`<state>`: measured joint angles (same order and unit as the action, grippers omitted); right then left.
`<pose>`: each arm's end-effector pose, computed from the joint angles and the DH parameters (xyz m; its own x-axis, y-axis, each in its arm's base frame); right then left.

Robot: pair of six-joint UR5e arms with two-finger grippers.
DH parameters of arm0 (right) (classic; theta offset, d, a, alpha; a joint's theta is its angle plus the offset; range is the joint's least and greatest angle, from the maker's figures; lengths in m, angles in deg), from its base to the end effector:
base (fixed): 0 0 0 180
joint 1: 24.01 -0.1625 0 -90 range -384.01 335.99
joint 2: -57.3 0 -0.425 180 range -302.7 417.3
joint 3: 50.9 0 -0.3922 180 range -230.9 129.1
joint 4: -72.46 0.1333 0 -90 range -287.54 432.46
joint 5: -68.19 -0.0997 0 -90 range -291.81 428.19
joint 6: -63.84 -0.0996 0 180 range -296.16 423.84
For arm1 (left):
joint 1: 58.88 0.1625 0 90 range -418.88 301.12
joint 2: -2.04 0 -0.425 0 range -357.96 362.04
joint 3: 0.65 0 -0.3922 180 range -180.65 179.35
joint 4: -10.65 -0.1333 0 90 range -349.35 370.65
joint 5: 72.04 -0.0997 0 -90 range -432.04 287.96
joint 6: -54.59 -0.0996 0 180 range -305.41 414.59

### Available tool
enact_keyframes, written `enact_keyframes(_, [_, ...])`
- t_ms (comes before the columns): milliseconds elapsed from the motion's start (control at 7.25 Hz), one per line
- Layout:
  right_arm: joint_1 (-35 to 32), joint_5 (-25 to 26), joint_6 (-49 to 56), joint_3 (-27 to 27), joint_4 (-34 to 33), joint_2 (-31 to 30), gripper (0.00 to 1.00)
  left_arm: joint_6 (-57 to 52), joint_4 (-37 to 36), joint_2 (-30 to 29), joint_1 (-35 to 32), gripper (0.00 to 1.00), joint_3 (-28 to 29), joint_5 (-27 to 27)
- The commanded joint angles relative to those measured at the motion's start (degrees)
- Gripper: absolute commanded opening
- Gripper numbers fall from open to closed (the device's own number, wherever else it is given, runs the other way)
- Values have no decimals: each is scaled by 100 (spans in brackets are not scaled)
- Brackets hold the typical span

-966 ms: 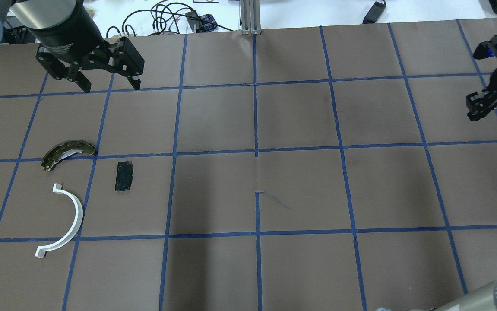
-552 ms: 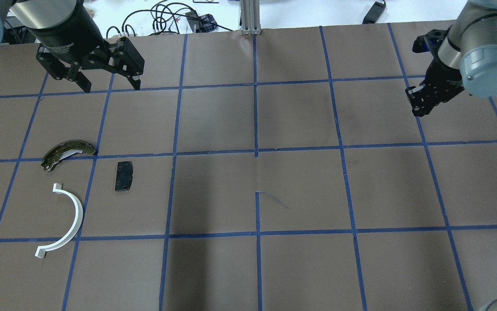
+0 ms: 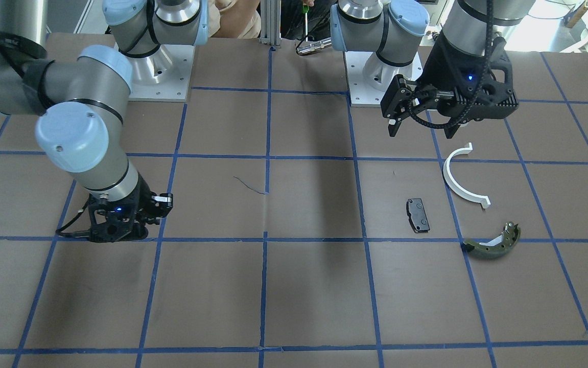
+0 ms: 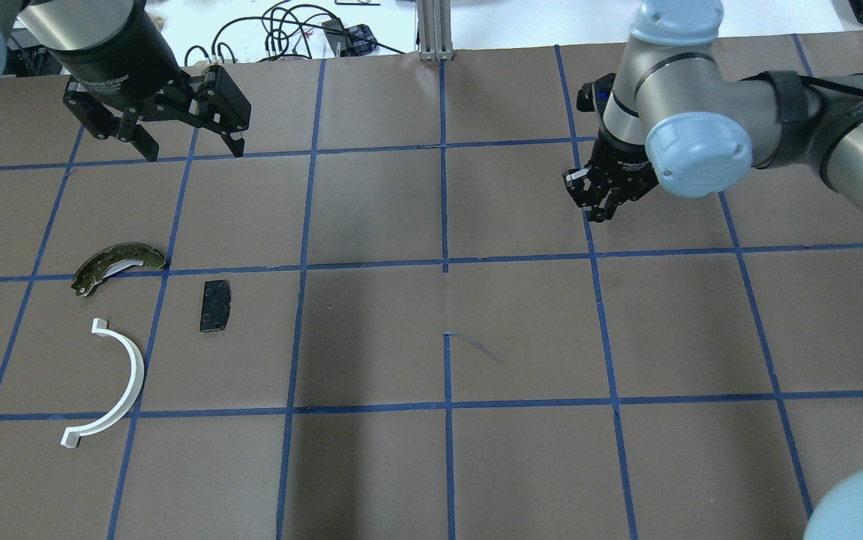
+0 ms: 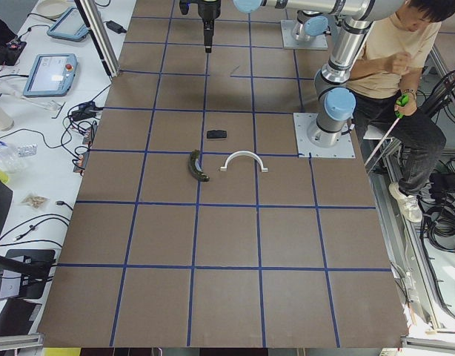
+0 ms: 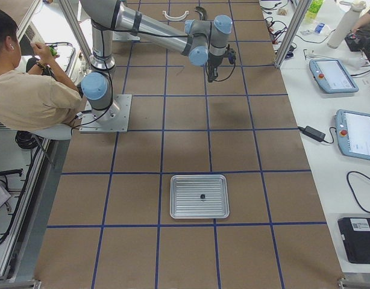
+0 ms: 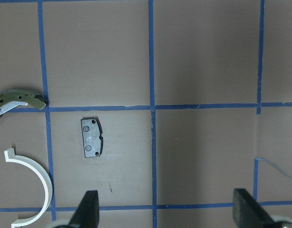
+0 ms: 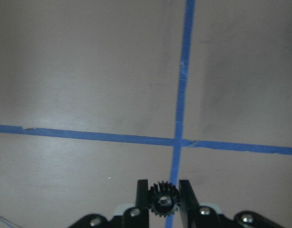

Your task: Place bearing gear from tray to pile

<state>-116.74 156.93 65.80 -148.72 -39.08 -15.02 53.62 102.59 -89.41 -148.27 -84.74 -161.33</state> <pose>0.1628 -0.5685 0.2924 -0.9965 -0.0802 -0.0243 -0.0816 0.9943 0.0683 -0.1291 -0.5072 0.5228 -0.9999 0.0068 0.0116 0.0063 0.9990 -0.0442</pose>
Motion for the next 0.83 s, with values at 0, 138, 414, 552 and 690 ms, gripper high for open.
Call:
enact_keyframes(0, [-840,-146,-852,17,-165,226,0,0,0,13,0,100,-10,0])
enact_keyframes(138, [-1113,-146,-1186,0,-497,410,0,0,0,13,0,100,-2,0])
enact_keyframes(414, [-1632,-146,-1523,0,-806,709,0,0,0,13,0,100,-19,0])
enact_keyframes(552, [-1791,-164,-1619,0,-825,850,0,0,0,13,0,100,-10,0])
enact_keyframes(690, [-1958,-155,-1828,-9,-982,1034,0,-9,-9,-4,0,100,7,0])
